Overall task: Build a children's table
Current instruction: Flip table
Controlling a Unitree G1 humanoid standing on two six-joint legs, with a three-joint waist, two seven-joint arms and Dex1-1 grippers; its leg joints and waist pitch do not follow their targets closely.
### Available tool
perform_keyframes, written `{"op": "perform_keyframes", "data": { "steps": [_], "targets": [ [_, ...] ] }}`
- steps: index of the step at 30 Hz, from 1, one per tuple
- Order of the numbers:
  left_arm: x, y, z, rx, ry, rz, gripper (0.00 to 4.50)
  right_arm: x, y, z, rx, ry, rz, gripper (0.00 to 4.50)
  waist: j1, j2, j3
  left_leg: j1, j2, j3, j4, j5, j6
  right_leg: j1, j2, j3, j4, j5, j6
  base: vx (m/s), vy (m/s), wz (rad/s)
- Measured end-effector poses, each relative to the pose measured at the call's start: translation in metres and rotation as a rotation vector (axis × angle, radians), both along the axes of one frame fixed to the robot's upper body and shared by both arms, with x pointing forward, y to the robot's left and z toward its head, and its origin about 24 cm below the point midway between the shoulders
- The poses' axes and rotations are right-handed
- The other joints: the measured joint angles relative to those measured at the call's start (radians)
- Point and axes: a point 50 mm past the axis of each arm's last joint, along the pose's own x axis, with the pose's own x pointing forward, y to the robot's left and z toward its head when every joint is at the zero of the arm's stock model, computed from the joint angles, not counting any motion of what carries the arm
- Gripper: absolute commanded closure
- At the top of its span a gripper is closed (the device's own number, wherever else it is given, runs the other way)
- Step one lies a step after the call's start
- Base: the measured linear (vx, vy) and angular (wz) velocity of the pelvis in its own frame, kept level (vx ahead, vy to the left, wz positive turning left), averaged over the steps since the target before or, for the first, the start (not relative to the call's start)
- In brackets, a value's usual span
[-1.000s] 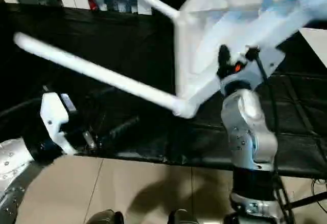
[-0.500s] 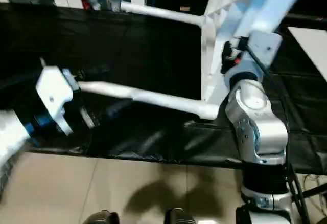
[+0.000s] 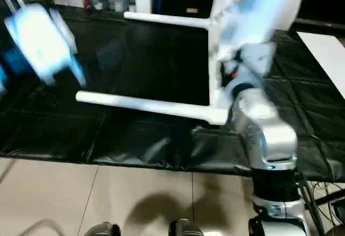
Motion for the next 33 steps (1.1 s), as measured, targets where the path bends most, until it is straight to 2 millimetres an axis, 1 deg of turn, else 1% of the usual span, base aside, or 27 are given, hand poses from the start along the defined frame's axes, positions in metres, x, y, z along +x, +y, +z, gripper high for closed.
{"op": "perform_keyframes", "data": {
  "steps": [1, 2, 5, 10, 12, 13, 15, 16, 19, 21, 22, 27, 32, 33],
  "targets": [
    [0.003, 0.001, 0.006, 0.005, -0.046, 0.020, 0.00, -0.001, -0.001, -0.001, -0.013, 0.005, 0.001, 0.97, 0.002, 0.000, 0.000, 0.000, 0.000, 0.000, 0.000, 0.000, 0.000, 0.000, 0.000, 0.000, 0.000, 0.000, 0.000, 0.000, 0.000, 0.00],
    [0.004, 0.001, 0.010, 0.007, -0.079, 0.030, 0.00, -0.002, -0.001, -0.003, -0.022, 0.011, 0.002, 0.97, 0.003, 0.000, 0.000, 0.000, 0.000, 0.000, 0.000, 0.000, 0.000, 0.000, 0.000, 0.000, 0.000, 0.000, 0.000, 0.000, 0.000, 0.00],
    [0.009, 0.003, 0.024, 0.009, -0.174, 0.057, 0.00, -0.008, -0.001, -0.009, -0.044, 0.021, 0.013, 0.63, 0.005, 0.001, 0.000, 0.000, 0.001, 0.000, 0.000, 0.000, 0.000, 0.000, 0.001, 0.000, 0.000, 0.000, 0.000, 0.000, 0.000, 0.00],
    [0.029, 0.013, 0.029, 0.018, -0.189, 0.167, 0.00, -0.021, 0.000, -0.014, -0.076, 0.014, 0.040, 0.63, 0.007, 0.002, 0.001, 0.000, 0.001, 0.000, 0.000, 0.000, 0.000, 0.001, 0.001, 0.000, 0.000, 0.000, -0.001, 0.000, 0.000, 0.00],
    [0.035, 0.012, 0.029, 0.025, -0.183, 0.177, 0.00, -0.024, -0.001, -0.017, -0.079, 0.018, 0.038, 0.63, 0.007, 0.003, 0.001, 0.000, 0.001, 0.000, 0.000, 0.000, -0.001, 0.000, 0.001, 0.000, 0.000, 0.001, -0.001, 0.000, 0.000, 0.00],
    [0.039, 0.013, 0.028, 0.027, -0.177, 0.183, 0.18, -0.027, 0.000, -0.018, -0.079, 0.017, 0.044, 0.58, 0.007, 0.003, 0.002, 0.000, 0.001, 0.000, 0.000, 0.000, -0.001, 0.000, 0.001, 0.000, 0.000, 0.001, -0.001, 0.000, 0.000, 0.00],
    [0.047, 0.013, 0.029, 0.025, -0.171, 0.191, 0.39, -0.030, 0.001, -0.018, -0.078, 0.011, 0.046, 0.57, 0.008, 0.005, 0.003, 0.000, 0.001, 0.000, 0.000, 0.000, -0.001, 0.000, 0.001, 0.000, 0.000, 0.001, -0.002, 0.000, 0.000, 0.00],
    [0.049, 0.014, 0.028, 0.024, -0.169, 0.196, 0.39, -0.031, 0.002, -0.018, -0.077, 0.008, 0.048, 0.57, 0.007, 0.006, 0.004, 0.000, 0.001, 0.000, 0.000, 0.000, -0.001, 0.000, 0.001, 0.000, 0.000, 0.001, -0.002, 0.000, 0.000, 0.00],
    [0.056, 0.013, 0.024, 0.016, -0.141, 0.192, 0.66, -0.035, 0.002, -0.020, -0.081, 0.009, 0.044, 0.57, 0.007, 0.010, 0.005, 0.000, 0.001, 0.000, 0.000, 0.000, -0.001, 0.000, 0.001, 0.000, 0.000, 0.001, -0.002, 0.000, 0.000, 0.00],
    [0.060, 0.012, 0.026, 0.010, -0.144, 0.192, 0.81, -0.039, 0.001, -0.020, -0.084, 0.006, 0.042, 0.57, 0.009, 0.010, 0.006, 0.000, 0.001, 0.000, -0.001, 0.000, -0.001, 0.000, 0.001, -0.001, 0.000, 0.001, -0.002, 0.000, 0.000, 0.00],
    [0.062, 0.013, 0.028, 0.002, -0.143, 0.201, 0.99, -0.041, 0.002, -0.021, -0.083, 0.007, 0.042, 0.57, 0.010, 0.011, 0.006, 0.000, 0.001, 0.000, -0.001, 0.000, -0.001, 0.000, 0.001, -0.001, 0.000, 0.001, -0.002, 0.000, 0.000, 0.00],
    [0.069, 0.013, 0.030, -0.018, -0.135, 0.203, 1.19, -0.044, 0.002, -0.019, -0.095, -0.005, 0.037, 0.57, 0.011, 0.012, 0.006, 0.001, 0.001, 0.000, -0.001, 0.000, -0.001, 0.001, 0.001, 0.000, 0.000, 0.001, -0.003, 0.000, 0.000, 0.00],
    [0.072, 0.014, 0.032, -0.028, -0.132, 0.216, 1.68, -0.045, 0.002, -0.019, -0.099, -0.009, 0.035, 0.57, 0.012, 0.013, 0.006, 0.002, 0.002, 0.000, -0.001, 0.000, -0.001, 0.001, 0.001, -0.001, 0.000, 0.002, -0.003, 0.000, 0.000, 0.00],
    [0.072, 0.014, 0.033, -0.033, -0.129, 0.218, 1.68, -0.046, 0.002, -0.020, -0.101, -0.005, 0.033, 0.57, 0.013, 0.014, 0.006, 0.002, 0.002, 0.000, -0.001, 0.000, -0.001, 0.002, 0.001, -0.001, 0.000, 0.002, -0.003, 0.000, 0.000, 0.00]
  ]
}}
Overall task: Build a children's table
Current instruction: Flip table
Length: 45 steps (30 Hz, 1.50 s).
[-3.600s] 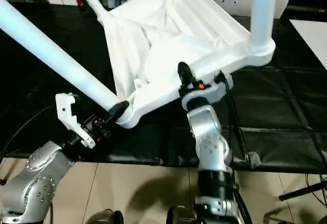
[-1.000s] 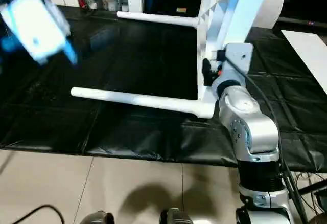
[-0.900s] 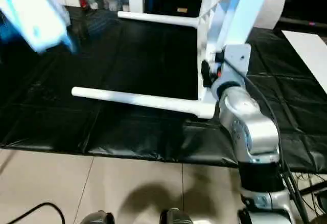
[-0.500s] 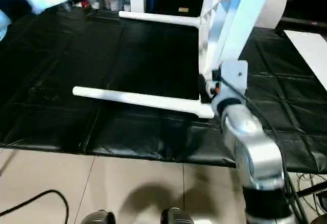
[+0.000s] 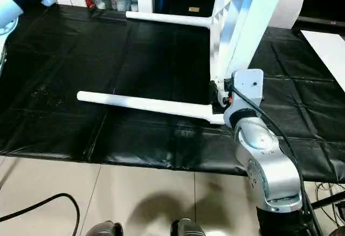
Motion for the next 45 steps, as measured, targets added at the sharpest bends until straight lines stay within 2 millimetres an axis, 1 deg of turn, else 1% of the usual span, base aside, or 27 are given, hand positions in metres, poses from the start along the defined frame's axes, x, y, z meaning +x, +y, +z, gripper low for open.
{"op": "perform_keyframes", "data": {
  "steps": [3, 6, 9, 13, 16, 18, 20, 21, 23, 26, 27, 29, 31, 32, 34, 37, 40, 45],
  "targets": [
    [0.002, 0.001, -0.001, -0.018, 0.028, 0.007, 2.00, -0.001, -0.001, -0.003, -0.001, 0.012, 0.003, 0.57, 0.002, 0.003, 0.000, 0.000, 0.000, 0.000, 0.000, 0.000, 0.000, 0.000, 0.000, 0.000, 0.000, 0.000, -0.001, 0.000, 0.000, 0.00],
    [0.004, 0.000, -0.004, -0.035, 0.076, 0.007, 2.08, -0.002, 0.000, -0.004, 0.002, 0.011, 0.006, 0.57, 0.006, 0.011, -0.001, 0.000, 0.000, 0.000, 0.000, 0.000, 0.000, 0.000, 0.000, 0.000, 0.000, 0.001, -0.001, 0.000, 0.000, 0.00],
    [0.006, -0.002, -0.005, -0.086, 0.133, 0.003, 2.12, -0.002, -0.001, -0.003, -0.005, 0.000, 0.002, 0.57, 0.013, 0.023, 0.000, 0.000, 0.000, 0.000, 0.000, 0.000, 0.001, 0.000, -0.001, 0.000, 0.001, 0.001, -0.001, 0.000, 0.000, 0.00],
    [0.007, -0.006, -0.006, -0.156, 0.191, 0.009, 2.12, -0.001, -0.007, 0.001, -0.011, -0.030, -0.022, 0.57, 0.024, 0.044, 0.000, -0.001, -0.002, 0.000, 0.000, 0.000, 0.002, 0.000, -0.002, 0.000, 0.001, 0.001, -0.001, 0.000, 0.000, 0.00],
    [0.005, -0.004, -0.003, -0.234, 0.216, 0.015, 2.12, -0.001, -0.014, 0.007, -0.015, -0.072, -0.042, 0.57, 0.023, 0.052, -0.001, -0.002, -0.002, 0.001, -0.001, 0.001, 0.004, -0.002, -0.003, 0.000, 0.001, 0.000, -0.001, 0.000, 0.000, 0.00],
    [0.005, -0.001, -0.001, -0.288, 0.221, 0.015, 2.12, -0.002, -0.020, 0.012, -0.017, -0.105, -0.062, 0.57, 0.023, 0.052, -0.001, -0.002, -0.002, 0.001, -0.002, 0.002, 0.006, -0.002, -0.003, 0.000, 0.001, 0.000, 0.000, 0.000, 0.000, 0.00],
    [0.004, 0.005, 0.000, -0.357, 0.234, 0.014, 2.12, -0.004, -0.025, 0.022, -0.002, -0.186, -0.071, 0.57, 0.022, 0.052, -0.001, -0.002, -0.002, 0.001, -0.003, 0.002, 0.007, -0.003, -0.003, -0.001, 0.001, 0.000, -0.001, 0.000, 0.000, 0.00],
    [0.004, 0.008, 0.000, -0.385, 0.241, 0.013, 2.12, -0.006, -0.026, 0.027, 0.013, -0.233, -0.072, 0.24, 0.022, 0.052, -0.001, -0.003, -0.002, 0.001, -0.003, 0.002, 0.008, -0.004, -0.003, -0.001, 0.001, 0.000, -0.001, 0.000, 0.000, 0.00],
    [0.001, 0.014, -0.001, -0.435, 0.244, -0.002, 2.12, -0.013, -0.027, 0.037, 0.042, -0.323, -0.056, 0.24, 0.023, 0.052, -0.001, -0.004, -0.002, 0.001, -0.003, 0.002, 0.009, -0.004, -0.003, -0.001, 0.001, 0.000, 0.000, 0.000, 0.000, 0.00],
    [-0.002, 0.019, -0.004, -0.477, 0.250, -0.008, 2.12, -0.023, -0.026, 0.042, 0.084, -0.397, -0.023, 0.12, 0.024, 0.051, -0.001, -0.007, -0.002, 0.001, -0.002, 0.002, 0.013, -0.005, -0.004, -0.002, -0.001, 0.000, 0.000, 0.000, 0.000, 0.00],
    [-0.003, 0.019, -0.005, -0.489, 0.251, -0.011, 2.12, -0.028, -0.022, 0.038, 0.106, -0.398, 0.019, 0.12, 0.024, 0.051, -0.001, -0.007, -0.002, 0.001, -0.002, 0.002, 0.014, -0.005, -0.004, -0.002, -0.001, 0.000, 0.000, 0.000, 0.000, 0.00],
    [-0.005, 0.019, -0.006, -0.549, 0.247, -0.017, 2.12, -0.038, -0.009, 0.020, 0.175, -0.360, 0.109, 0.05, 0.024, 0.051, -0.001, -0.011, -0.003, 0.001, -0.001, 0.002, 0.015, -0.007, -0.005, -0.003, -0.001, 0.000, 0.000, 0.000, 0.000, 0.00],
    [-0.005, 0.024, -0.007, -0.621, 0.261, -0.021, 2.12, -0.045, -0.006, 0.010, 0.205, -0.339, 0.148, 0.00, 0.022, 0.051, -0.001, -0.022, -0.003, 0.001, 0.000, 0.008, 0.025, -0.019, -0.005, -0.003, 0.000, 0.003, -0.001, 0.000, 0.000, 0.00],
    [-0.005, 0.027, -0.009, -0.653, 0.270, -0.018, 2.12, -0.047, -0.007, 0.010, 0.203, -0.347, 0.153, 0.00, 0.021, 0.050, 0.000, -0.024, -0.003, 0.001, 0.000, 0.009, 0.026, -0.020, -0.005, -0.003, 0.000, 0.004, -0.001, 0.000, 0.000, 0.00],
    [-0.003, 0.031, -0.011, -0.726, 0.287, -0.011, 2.12, -0.052, -0.005, 0.012, 0.216, -0.380, 0.198, 0.00, 0.019, 0.045, 0.003, -0.024, -0.003, 0.001, 0.001, 0.009, 0.027, -0.021, -0.005, -0.004, -0.001, 0.006, -0.001, 0.000, 0.000, 0.00],
    [-0.004, 0.040, -0.011, -0.788, 0.283, 0.007, 2.12, -0.059, 0.000, 0.012, 0.238, -0.384, 0.272, 0.00, 0.010, 0.042, 0.005, -0.024, -0.002, 0.001, 0.001, 0.009, 0.026, -0.020, -0.005, -0.005, -0.002, 0.007, -0.001, 0.000, 0.000, 0.00],
    [-0.004, 0.043, -0.011, -0.804, 0.283, 0.012, 2.14, -0.059, 0.001, 0.009, 0.262, -0.363, 0.293, 0.00, 0.008, 0.038, 0.007, -0.025, -0.002, 0.001, 0.001, 0.009, 0.025, -0.020, -0.005, -0.005, -0.004, 0.008, -0.001, 0.000, 0.000, 0.00],
    [-0.004, 0.045, -0.020, -0.830, 0.309, 0.007, 2.17, -0.049, -0.002, -0.008, 0.310, -0.272, 0.260, 0.00, 0.007, 0.036, 0.007, -0.027, -0.002, 0.000, 0.001, 0.010, 0.027, -0.019, -0.005, -0.006, -0.007, 0.010, -0.002, 0.000, 0.000, 0.00]
  ]
}}
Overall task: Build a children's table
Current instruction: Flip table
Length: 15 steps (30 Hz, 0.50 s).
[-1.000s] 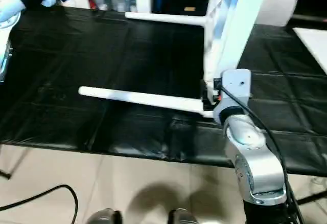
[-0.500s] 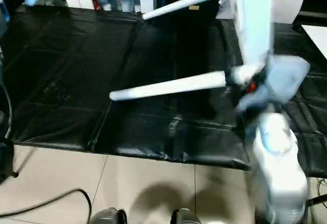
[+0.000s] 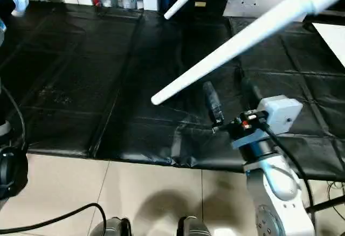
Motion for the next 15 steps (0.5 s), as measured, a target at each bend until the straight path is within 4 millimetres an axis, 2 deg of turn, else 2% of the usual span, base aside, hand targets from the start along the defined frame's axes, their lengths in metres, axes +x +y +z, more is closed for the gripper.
{"op": "perform_keyframes", "data": {
  "steps": [1, 4, 11, 13, 15],
  "targets": [
    [-0.001, 0.001, -0.001, -0.003, 0.001, 0.003, 2.17, 0.005, 0.000, -0.001, 0.008, 0.008, 0.000, 0.00, -0.001, 0.000, 0.000, 0.000, 0.000, 0.000, 0.000, 0.000, 0.000, 0.000, 0.000, 0.000, 0.000, 0.001, 0.000, 0.000, 0.000, 0.00],
    [-0.002, 0.005, -0.012, -0.021, 0.022, 0.006, 2.17, 0.036, -0.001, 0.001, 0.064, 0.024, 0.019, 0.00, -0.009, 0.000, 0.000, 0.000, 0.000, 0.000, 0.001, 0.000, 0.000, 0.000, 0.000, -0.001, 0.000, 0.002, -0.002, 0.000, 0.000, 0.00],
    [-0.003, 0.008, -0.022, -0.052, 0.042, -0.012, 2.17, 0.075, 0.013, 0.005, 0.124, 0.016, 0.174, 0.00, -0.006, -0.001, 0.000, -0.006, 0.004, -0.001, 0.006, 0.004, 0.004, -0.001, -0.001, -0.009, 0.002, 0.003, -0.003, 0.000, 0.000, 0.00],
    [-0.003, 0.008, -0.031, -0.065, 0.062, -0.023, 2.17, 0.092, 0.017, 0.006, 0.114, 0.024, 0.211, 0.00, -0.008, -0.001, 0.000, -0.007, 0.005, -0.001, 0.007, 0.004, 0.005, -0.001, -0.002, -0.012, 0.001, 0.005, -0.006, 0.000, 0.000, 0.00],
    [-0.003, 0.008, -0.037, -0.075, 0.068, -0.041, 2.18, 0.102, 0.017, 0.005, 0.092, 0.026, 0.224, 0.00, -0.005, -0.001, 0.000, -0.009, 0.007, -0.002, 0.008, 0.005, 0.005, -0.001, -0.002, -0.015, 0.001, 0.005, -0.006, 0.000, 0.000, 0.00]
  ]
}}
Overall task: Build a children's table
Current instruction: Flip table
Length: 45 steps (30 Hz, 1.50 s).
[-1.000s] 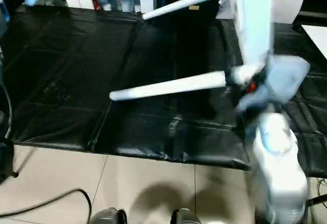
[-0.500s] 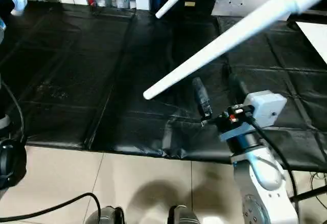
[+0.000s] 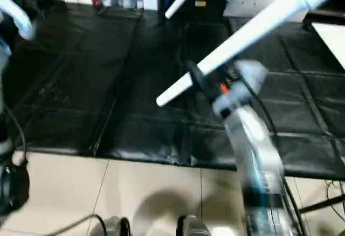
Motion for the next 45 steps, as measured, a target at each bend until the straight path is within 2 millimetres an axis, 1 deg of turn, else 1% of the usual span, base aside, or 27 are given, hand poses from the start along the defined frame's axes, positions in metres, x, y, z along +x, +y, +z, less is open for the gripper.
{"op": "perform_keyframes", "data": {
  "steps": [3, 4, 6, 9, 11, 12, 14, 17, 19, 20, 22, 24, 26, 28, 32, 33, 34, 35, 37, 39, 40, 41, 42, 43, 44, 45],
  "targets": [
    [-0.001, 0.002, -0.010, -0.016, 0.013, -0.019, 2.22, 0.011, 0.004, 0.002, -0.004, -0.009, 0.034, 0.00, 0.007, -0.002, 0.001, 0.000, 0.003, 0.001, 0.001, 0.001, 0.001, 0.000, 0.000, -0.003, 0.001, 0.000, 0.000, 0.000, 0.000, 0.00],
    [-0.002, 0.003, -0.012, -0.022, 0.012, -0.020, 2.25, 0.013, 0.004, 0.004, 0.001, -0.016, 0.048, 0.00, 0.011, -0.005, 0.002, -0.001, 0.004, 0.001, 0.001, 0.002, 0.000, 0.000, 0.000, -0.004, 0.001, 0.000, -0.001, 0.000, 0.000, 0.00],
    [-0.003, 0.006, -0.019, -0.027, 0.023, -0.020, 2.28, 0.012, 0.003, 0.006, 0.008, -0.032, 0.076, 0.00, 0.013, -0.006, 0.002, -0.001, 0.004, 0.002, 0.001, 0.002, 0.000, 0.000, 0.000, -0.004, 0.001, 0.000, -0.001, 0.000, 0.000, 0.00],
    [-0.007, 0.014, -0.037, -0.055, 0.040, -0.011, 2.38, 0.006, 0.002, 0.011, -0.013, -0.074, 0.177, 0.00, 0.013, -0.008, 0.003, -0.001, 0.004, 0.002, 0.001, 0.002, 0.001, 0.000, 0.000, -0.004, 0.001, 0.000, -0.001, 0.000, 0.000, 0.00],
    [-0.010, 0.018, -0.055, -0.070, 0.077, -0.001, 2.41, 0.000, 0.000, 0.016, -0.037, -0.099, 0.207, 0.00, 0.014, -0.010, 0.003, -0.001, 0.005, 0.002, 0.001, 0.002, 0.001, 0.000, 0.001, -0.005, 0.001, -0.001, -0.001, 0.000, 0.000, 0.00],
    [-0.012, 0.020, -0.064, -0.074, 0.096, 0.004, 2.51, -0.003, -0.001, 0.018, -0.050, -0.115, 0.211, 0.00, 0.015, -0.011, 0.002, -0.001, 0.005, 0.002, 0.001, 0.002, 0.001, 0.000, 0.001, -0.005, 0.001, -0.001, -0.001, 0.000, 0.000, 0.00],
    [-0.016, 0.021, -0.088, -0.101, 0.158, -0.001, 2.63, -0.011, -0.003, 0.022, -0.073, -0.148, 0.220, 0.00, 0.018, -0.012, 0.002, -0.001, 0.005, 0.002, 0.001, 0.002, 0.000, 0.000, 0.001, -0.005, 0.001, -0.001, -0.001, 0.000, 0.000, 0.00],
    [-0.021, 0.022, -0.120, -0.151, 0.250, -0.009, 2.79, -0.019, -0.003, 0.029, -0.090, -0.186, 0.223, 0.00, 0.020, -0.019, 0.003, -0.001, 0.005, 0.002, 0.001, 0.003, 0.000, 0.001, 0.001, -0.005, 0.000, 0.000, -0.002, 0.000, 0.000, 0.00],
    [-0.024, 0.022, -0.135, -0.174, 0.291, -0.008, 2.86, -0.026, 0.000, 0.033, -0.095, -0.205, 0.223, 0.00, 0.022, -0.025, 0.003, -0.001, 0.006, 0.002, 0.001, 0.004, 0.000, 0.002, 0.001, -0.006, 0.000, 0.000, -0.002, 0.000, 0.000, 0.00],
    [-0.025, 0.023, -0.138, -0.174, 0.295, -0.006, 2.90, -0.030, 0.001, 0.034, -0.094, -0.209, 0.222, 0.00, 0.023, -0.027, 0.003, -0.001, 0.007, 0.002, 0.001, 0.004, 0.000, 0.002, 0.001, -0.007, -0.001, 0.000, -0.002, 0.000, 0.000, 0.00],
    [-0.026, 0.024, -0.141, -0.174, 0.299, -0.006, 2.92, -0.037, 0.004, 0.029, -0.092, -0.196, 0.227, 0.00, 0.030, -0.027, 0.003, -0.001, 0.007, 0.002, 0.001, 0.002, -0.004, 0.004, 0.000, -0.007, -0.002, 0.001, -0.002, 0.000, 0.000, 0.00],
    [-0.027, 0.025, -0.139, -0.166, 0.288, -0.003, 2.94, -0.040, 0.005, 0.025, -0.089, -0.173, 0.230, 0.00, 0.032, -0.027, 0.003, -0.002, 0.006, 0.002, 0.001, 0.002, -0.003, 0.004, 0.000, -0.007, -0.004, 0.002, -0.004, 0.000, 0.000, 0.00],
    [-0.030, 0.025, -0.138, -0.155, 0.276, -0.002, 2.95, -0.045, 0.006, 0.021, -0.082, -0.164, 0.217, 0.00, 0.028, -0.027, 0.003, -0.001, 0.006, 0.003, 0.000, 0.002, -0.003, 0.005, 0.000, -0.006, -0.007, 0.003, -0.004, 0.000, 0.000, 0.00],
    [-0.035, 0.027, -0.144, -0.141, 0.293, 0.007, 2.95, -0.048, 0.008, 0.016, -0.083, -0.145, 0.206, 0.00, 0.018, -0.028, 0.003, -0.001, 0.006, 0.003, -0.001, 0.002, -0.004, 0.005, 0.000, -0.006, -0.008, 0.004, -0.003, 0.000, 0.000, 0.00],
    [-0.038, 0.030, -0.147, -0.108, 0.288, 0.022, 2.95, -0.053, 0.011, 0.009, -0.101, -0.129, 0.196, 0.00, 0.016, -0.028, 0.002, 0.001, 0.007, 0.003, -0.004, 0.003, -0.005, 0.005, 0.001, -0.007, -0.009, 0.004, -0.003, 0.000, 0.000, 0.00],
    [-0.040, 0.031, -0.148, -0.105, 0.288, 0.025, 2.95, -0.055, 0.012, 0.007, -0.115, -0.132, 0.185, 0.00, 0.016, -0.028, 0.001, 0.002, 0.007, 0.003, -0.005, 0.003, -0.005, 0.006, 0.001, -0.007, -0.009, 0.004, -0.003, 0.000, 0.000, 0.00],
    [-0.044, 0.033, -0.151, -0.097, 0.289, 0.030, 2.95, -0.059, 0.014, 0.001, -0.142, -0.135, 0.175, 0.00, 0.014, -0.029, -0.005, 0.004, 0.007, 0.003, -0.008, 0.002, -0.005, 0.008, 0.001, -0.007, -0.012, 0.003, -0.002, 0.000, 0.000, 0.00],
    [-0.046, 0.033, -0.152, -0.094, 0.290, 0.031, 2.26, -0.061, 0.014, -0.005, -0.152, -0.122, 0.173, 0.00, 0.014, -0.029, -0.008, 0.006, 0.006, 0.003, -0.010, 0.002, -0.005, 0.011, 0.001, -0.007, -0.014, 0.003, -0.002, 0.000, 0.000, 0.00],
    [-0.053, 0.035, -0.156, -0.077, 0.296, 0.039, 2.26, -0.066, 0.016, -0.019, -0.170, -0.086, 0.169, 0.00, 0.010, -0.029, -0.008, 0.014, 0.006, 0.004, -0.013, 0.001, -0.006, 0.019, 0.001, -0.007, -0.017, 0.001, 0.001, 0.000, 0.000, 0.00],
    [-0.063, 0.037, -0.162, -0.065, 0.313, 0.046, 2.06, -0.074, 0.017, -0.031, -0.168, -0.041, 0.170, 0.00, 0.006, -0.028, -0.009, 0.019, 0.006, 0.004, -0.016, 0.000, -0.008, 0.024, 0.001, -0.006, -0.020, -0.001, 0.004, 0.000, 0.000, 0.00],
    [-0.069, 0.038, -0.168, -0.061, 0.336, 0.049, 1.90, -0.078, 0.015, -0.039, -0.170, -0.010, 0.166, 0.00, 0.004, -0.028, -0.009, 0.019, 0.006, 0.004, -0.017, 0.000, -0.008, 0.023, 0.001, -0.006, -0.020, -0.002, 0.006, 0.000, 0.000, 0.00],
    [-0.073, 0.040, -0.171, -0.062, 0.349, 0.052, 1.82, -0.080, 0.014, -0.041, -0.170, 0.001, 0.164, 0.00, 0.002, -0.028, -0.009, 0.018, 0.006, 0.004, -0.017, 0.000, -0.008, 0.023, 0.001, -0.006, -0.020, -0.002, 0.006, 0.000, 0.000, 0.00],
    [-0.082, 0.043, -0.178, -0.072, 0.373, 0.050, 1.78, -0.086, 0.012, -0.044, -0.163, 0.013, 0.157, 0.00, 0.000, -0.028, -0.009, 0.018, 0.006, 0.004, -0.019, 0.000, -0.008, 0.022, 0.001, -0.006, -0.021, -0.002, 0.005, 0.000, 0.000, 0.00],
    [-0.095, 0.046, -0.187, -0.086, 0.399, 0.045, 1.71, -0.097, 0.008, -0.045, -0.156, 0.018, 0.141, 0.00, -0.001, -0.028, -0.009, 0.018, 0.006, 0.004, -0.022, -0.001, -0.009, 0.023, 0.002, -0.007, -0.024, -0.002, 0.005, 0.000, 0.000, 0.00],
    [-0.104, 0.049, -0.193, -0.100, 0.424, 0.051, 1.59, -0.103, 0.006, -0.045, -0.154, 0.024, 0.130, 0.00, -0.001, -0.028, -0.009, 0.018, 0.006, 0.004, -0.024, -0.001, -0.009, 0.023, 0.002, -0.007, -0.025, -0.002, 0.005, 0.000, 0.000, 0.00],
    [-0.112, 0.052, -0.199, -0.108, 0.448, 0.059, 1.59, -0.109, 0.003, -0.045, -0.150, 0.027, 0.111, 0.00, -0.003, -0.028, -0.009, 0.017, 0.006, 0.004, -0.024, -0.001, -0.009, 0.022, 0.002, -0.007, -0.026, -0.002, 0.005, 0.000, 0.000, 0.00]
  ]
}}
